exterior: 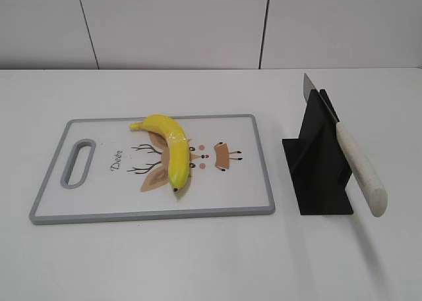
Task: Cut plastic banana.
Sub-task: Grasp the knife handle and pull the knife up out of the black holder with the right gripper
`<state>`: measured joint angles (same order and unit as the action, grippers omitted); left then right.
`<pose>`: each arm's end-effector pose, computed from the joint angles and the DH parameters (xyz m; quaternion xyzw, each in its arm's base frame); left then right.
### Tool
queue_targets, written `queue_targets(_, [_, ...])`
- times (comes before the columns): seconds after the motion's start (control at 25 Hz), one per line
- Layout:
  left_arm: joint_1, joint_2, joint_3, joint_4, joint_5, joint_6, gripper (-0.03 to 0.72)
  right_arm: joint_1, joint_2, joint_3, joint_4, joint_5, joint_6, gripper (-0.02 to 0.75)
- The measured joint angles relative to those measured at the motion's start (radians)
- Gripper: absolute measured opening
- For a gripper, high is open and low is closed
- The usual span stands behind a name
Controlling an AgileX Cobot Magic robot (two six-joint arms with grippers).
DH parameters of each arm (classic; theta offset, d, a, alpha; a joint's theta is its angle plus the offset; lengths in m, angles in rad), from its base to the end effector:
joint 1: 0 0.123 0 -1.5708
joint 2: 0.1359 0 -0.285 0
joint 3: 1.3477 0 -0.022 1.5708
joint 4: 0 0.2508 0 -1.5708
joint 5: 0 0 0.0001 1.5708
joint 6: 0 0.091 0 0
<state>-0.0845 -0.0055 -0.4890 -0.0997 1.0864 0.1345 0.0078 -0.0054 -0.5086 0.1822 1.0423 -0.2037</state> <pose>-0.0064 -0.0075 0.2725 0.0964 0.8548 -0.0371 0.5086 -0.0068 0.0142 0.2822 -0.0921 0.8361 0.0383 0.5394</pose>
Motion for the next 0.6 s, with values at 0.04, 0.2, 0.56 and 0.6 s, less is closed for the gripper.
queue_targets(0.04, [0.0, 0.0, 0.0, 0.0, 0.0, 0.0, 0.316, 0.0, 0.0, 0.0, 0.0, 0.0, 0.0, 0.546])
queue_targets(0.2, [0.0, 0.0, 0.0, 0.0, 0.0, 0.0, 0.308, 0.0, 0.0, 0.0, 0.0, 0.0, 0.0, 0.546])
queue_targets(0.56, [0.0, 0.0, 0.0, 0.0, 0.0, 0.0, 0.307, 0.0, 0.0, 0.0, 0.0, 0.0, 0.0, 0.546])
queue_targets(0.6, [0.0, 0.0, 0.0, 0.0, 0.0, 0.0, 0.307, 0.0, 0.0, 0.0, 0.0, 0.0, 0.0, 0.546])
